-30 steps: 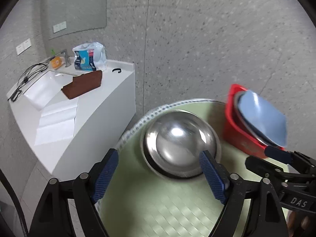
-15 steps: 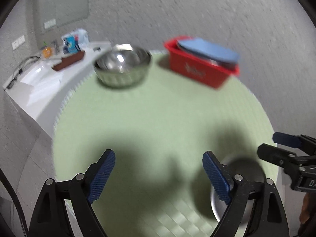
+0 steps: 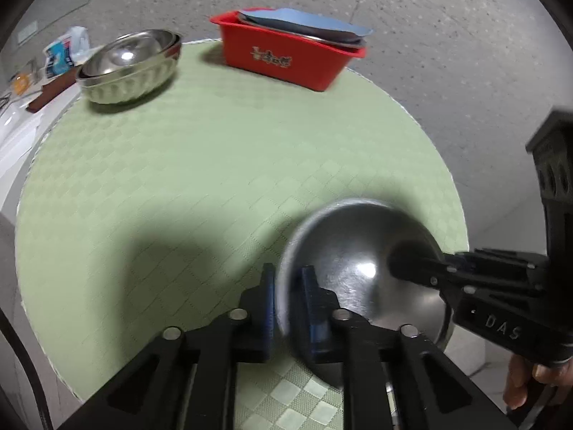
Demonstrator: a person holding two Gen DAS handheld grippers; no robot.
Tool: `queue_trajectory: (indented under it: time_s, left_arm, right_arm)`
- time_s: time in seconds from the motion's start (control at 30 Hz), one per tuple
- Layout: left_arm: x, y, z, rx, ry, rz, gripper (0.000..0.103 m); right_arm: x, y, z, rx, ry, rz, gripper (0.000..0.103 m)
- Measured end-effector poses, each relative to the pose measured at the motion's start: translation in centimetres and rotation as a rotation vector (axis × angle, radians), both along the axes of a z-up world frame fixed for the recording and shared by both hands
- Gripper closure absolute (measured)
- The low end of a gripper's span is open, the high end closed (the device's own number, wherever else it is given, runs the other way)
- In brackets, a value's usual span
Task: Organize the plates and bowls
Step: 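Grasp another steel bowl rim with both grippers and lift it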
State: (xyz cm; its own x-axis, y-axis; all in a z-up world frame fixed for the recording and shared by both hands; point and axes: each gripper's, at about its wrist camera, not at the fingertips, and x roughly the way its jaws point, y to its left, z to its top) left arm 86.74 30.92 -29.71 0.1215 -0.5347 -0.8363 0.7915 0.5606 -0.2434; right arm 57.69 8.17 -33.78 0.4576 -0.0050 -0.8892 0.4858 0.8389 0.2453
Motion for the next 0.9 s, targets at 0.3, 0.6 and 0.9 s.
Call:
queue_trajectory:
  time_s: [0.3, 0.6, 0.9]
  left_arm:
    - [9.3, 2.2, 3.5, -0.079, -0.033, 0.026, 0.092]
    - [23.4, 2.7, 9.3, -0.158, -0.128, 0.097, 0.092]
    - [31.4, 0.0, 7.8, -0.111, -0.09, 0.12, 0.092]
  right_arm:
    - [7.6, 0.4, 3.8, -0.021, -0.08, 0.006, 0.095]
    - [20.9, 0.5, 8.4, -0.06, -0.205, 0.033, 0.096]
    - [29.6, -0.5, 7.6, -0.089, -0.16, 0.025, 0.095]
